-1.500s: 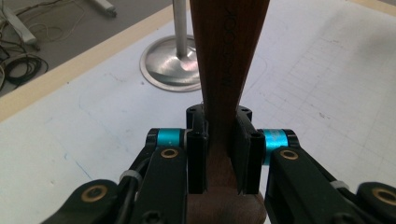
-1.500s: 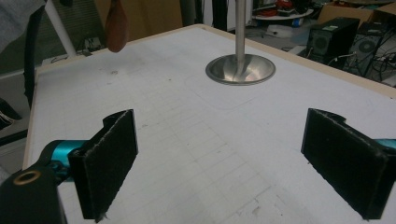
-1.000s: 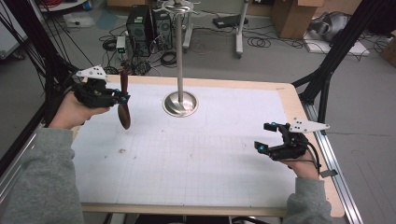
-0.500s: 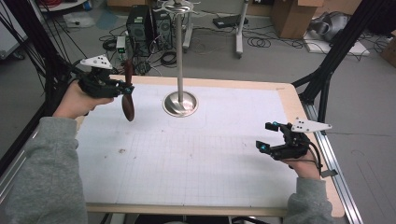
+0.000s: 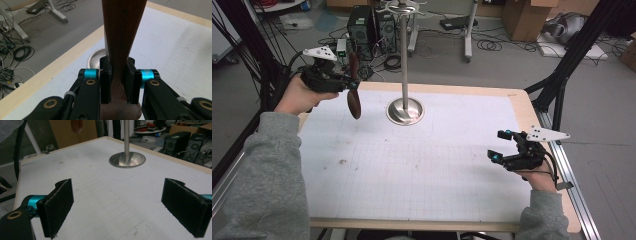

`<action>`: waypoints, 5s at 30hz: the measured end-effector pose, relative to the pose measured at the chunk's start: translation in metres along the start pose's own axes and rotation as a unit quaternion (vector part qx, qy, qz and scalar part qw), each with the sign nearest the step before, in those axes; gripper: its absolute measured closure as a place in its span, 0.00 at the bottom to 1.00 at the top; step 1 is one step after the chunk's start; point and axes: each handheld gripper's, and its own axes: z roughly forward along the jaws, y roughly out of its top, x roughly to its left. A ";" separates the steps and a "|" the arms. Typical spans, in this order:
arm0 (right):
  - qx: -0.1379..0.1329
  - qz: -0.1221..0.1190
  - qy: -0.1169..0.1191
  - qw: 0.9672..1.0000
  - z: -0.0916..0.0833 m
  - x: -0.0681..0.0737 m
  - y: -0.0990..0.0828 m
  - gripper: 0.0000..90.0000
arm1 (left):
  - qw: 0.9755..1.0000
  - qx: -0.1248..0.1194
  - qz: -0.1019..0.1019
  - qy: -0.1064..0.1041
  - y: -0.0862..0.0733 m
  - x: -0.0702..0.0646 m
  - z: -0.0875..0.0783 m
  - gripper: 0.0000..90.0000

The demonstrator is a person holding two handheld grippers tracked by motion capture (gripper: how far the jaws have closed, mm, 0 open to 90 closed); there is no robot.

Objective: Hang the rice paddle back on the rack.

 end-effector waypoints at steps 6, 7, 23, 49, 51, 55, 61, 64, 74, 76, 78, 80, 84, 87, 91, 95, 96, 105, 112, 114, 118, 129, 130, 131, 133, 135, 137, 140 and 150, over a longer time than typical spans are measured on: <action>-0.003 0.003 0.000 1.000 -0.002 -0.001 0.000 0.11 | 1.000 -0.004 0.001 0.001 0.007 0.002 0.004 0.86; -0.002 0.004 -0.001 1.000 -0.002 -0.002 0.000 0.11 | 1.000 -0.008 0.001 -0.002 0.008 0.003 0.005 0.86; -0.011 0.010 -0.011 1.000 -0.010 -0.006 -0.002 0.11 | 1.000 -0.013 0.009 -0.008 0.034 0.007 0.008 0.86; -0.005 0.017 -0.009 1.000 -0.009 -0.011 -0.004 0.11 | 0.999 -0.016 0.028 -0.021 0.078 0.016 0.003 0.86; -0.008 0.017 -0.009 1.000 -0.010 -0.012 -0.004 0.11 | 0.999 -0.016 0.029 -0.020 0.082 0.016 0.002 0.86; -0.008 0.019 -0.008 1.000 -0.010 -0.012 -0.004 0.11 | 0.999 -0.022 0.030 -0.023 0.092 0.018 0.002 0.86; -0.002 0.016 -0.005 1.000 -0.005 -0.012 -0.005 0.11 | 0.999 -0.031 0.025 -0.029 0.098 0.020 0.009 0.86; 0.003 0.014 -0.001 1.000 -0.003 -0.011 -0.005 0.11 | 0.999 -0.031 0.017 -0.027 0.100 0.023 0.013 0.86; -0.005 0.018 -0.008 1.000 -0.008 -0.012 -0.005 0.11 | 0.999 -0.026 -0.004 -0.042 0.099 0.032 0.020 0.86; -0.004 0.021 -0.007 1.000 -0.008 -0.012 -0.005 0.11 | 0.998 -0.032 -0.006 -0.046 0.101 0.032 0.019 0.86; -0.003 0.021 -0.007 1.000 -0.008 -0.012 -0.005 0.11 | 0.999 -0.031 -0.008 -0.044 0.103 0.031 0.019 0.86; -0.003 0.020 -0.006 1.000 -0.008 -0.012 -0.005 0.11 | 0.999 -0.035 -0.010 -0.039 0.105 0.030 0.019 0.86; -0.010 0.022 -0.010 1.000 -0.012 -0.013 -0.005 0.11 | 0.999 -0.035 -0.012 -0.038 0.108 0.031 0.017 0.86; -0.012 0.022 -0.011 1.000 -0.013 -0.013 -0.005 0.11 | 0.998 -0.034 -0.014 -0.041 0.108 0.032 0.019 0.86; -0.010 0.018 -0.009 1.000 -0.011 -0.013 -0.005 0.11 | 0.999 -0.031 -0.014 -0.043 0.109 0.032 0.023 0.86; -0.010 0.019 -0.009 1.000 -0.011 -0.013 -0.005 0.11 | 0.998 -0.032 -0.017 -0.046 0.109 0.034 0.027 0.86; -0.012 0.019 -0.009 1.000 -0.012 -0.013 -0.005 0.11 | 0.998 -0.033 -0.018 -0.047 0.109 0.034 0.027 0.86; -0.011 0.022 -0.011 1.000 -0.013 -0.014 -0.005 0.11 | 0.998 -0.029 -0.017 -0.049 0.110 0.035 0.029 0.86; -0.013 0.021 -0.012 1.000 -0.013 -0.014 -0.005 0.11 | 0.998 -0.033 -0.018 -0.050 0.111 0.031 0.032 0.86; -0.011 0.022 -0.011 1.000 -0.013 -0.014 -0.005 0.11 | 0.998 -0.030 -0.016 -0.051 0.112 0.031 0.032 0.86; -0.014 0.019 -0.011 1.000 -0.014 -0.014 -0.005 0.11 | 0.998 -0.031 -0.017 -0.051 0.113 0.029 0.034 0.86; -0.013 0.022 -0.011 1.000 -0.014 -0.015 -0.005 0.11 | 0.998 -0.031 -0.016 -0.054 0.116 0.028 0.042 0.86; -0.013 0.022 -0.011 1.000 -0.014 -0.015 -0.005 0.11 | 0.998 -0.030 -0.016 -0.054 0.117 0.028 0.042 0.86; -0.013 0.023 -0.011 1.000 -0.015 -0.015 -0.005 0.11 | 0.998 -0.030 -0.015 -0.053 0.117 0.028 0.043 0.86; -0.012 0.025 -0.012 1.000 -0.015 -0.015 -0.006 0.11 | 0.998 -0.031 -0.018 -0.054 0.117 0.028 0.045 0.86; -0.012 0.026 -0.013 1.000 -0.015 -0.015 -0.006 0.11 | 0.998 -0.032 -0.019 -0.055 0.117 0.027 0.047 0.86; -0.014 0.023 -0.013 1.000 -0.015 -0.015 -0.006 0.11 | 0.998 -0.032 -0.019 -0.056 0.117 0.027 0.048 0.86; -0.014 0.022 -0.013 1.000 -0.015 -0.016 -0.006 0.11 | 0.998 -0.032 -0.018 -0.056 0.117 0.027 0.049 0.86; -0.011 0.022 -0.013 1.000 -0.015 -0.015 -0.006 0.11 | 0.999 -0.026 -0.010 -0.019 0.117 0.023 0.052 0.81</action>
